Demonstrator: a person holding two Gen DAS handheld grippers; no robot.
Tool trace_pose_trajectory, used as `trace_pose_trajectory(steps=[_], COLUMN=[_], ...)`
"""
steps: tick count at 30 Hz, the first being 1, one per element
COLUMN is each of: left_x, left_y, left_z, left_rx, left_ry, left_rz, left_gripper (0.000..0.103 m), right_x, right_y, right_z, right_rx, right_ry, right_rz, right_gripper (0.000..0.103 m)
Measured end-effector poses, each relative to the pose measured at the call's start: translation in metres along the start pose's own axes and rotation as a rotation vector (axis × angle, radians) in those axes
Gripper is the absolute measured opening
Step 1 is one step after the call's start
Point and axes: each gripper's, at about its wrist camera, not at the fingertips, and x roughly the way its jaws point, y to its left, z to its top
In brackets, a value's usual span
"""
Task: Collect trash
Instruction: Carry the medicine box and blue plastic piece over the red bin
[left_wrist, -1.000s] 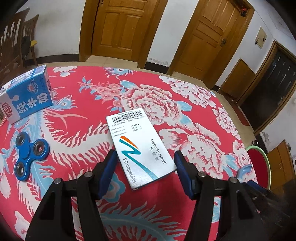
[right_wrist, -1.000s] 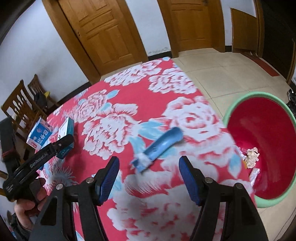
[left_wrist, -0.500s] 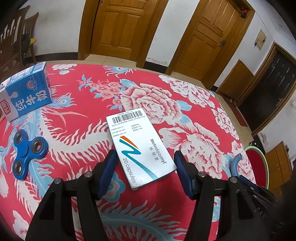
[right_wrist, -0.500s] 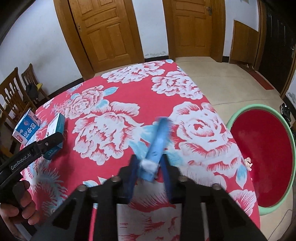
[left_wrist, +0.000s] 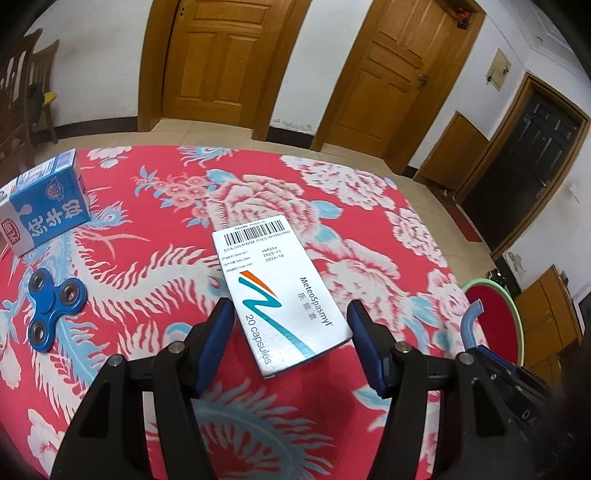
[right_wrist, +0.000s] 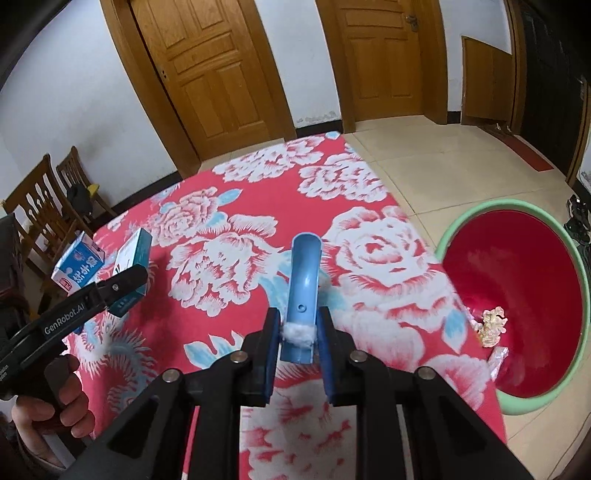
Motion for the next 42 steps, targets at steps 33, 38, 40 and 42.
trace_pose_trajectory(steps=[33,38,40,42], left_x=[-0.011,-0.005,-0.002,0.002], left_y=[-0.145,-0.166,-0.176,-0.184], left_z=[-0.029,-0.034,-0.036,-0.038], left_rx=[0.24,0.28,0.297,0.311], left_ry=[0.08,0.094,0.104,0.113], left_rz=[-0.149,-0.173,-0.185,-0.194], left_gripper=[0.064,0.064,0.064,0.064], right_x=[-0.06,-0.057,-0.056,-0.056], right_y=[-0.158,-0.179,-0.187,-0.194], right_z=[-0.031,-0.037,-0.039,-0.041], right_rx=[0.314,0.353,0.367,0.382], right_ry=[-0.106,-0.098,-0.095,-0.094], right_rz=[-0.092,-0.106,-0.109,-0.114], right_gripper=[0.022,0.023,0.024,0.025])
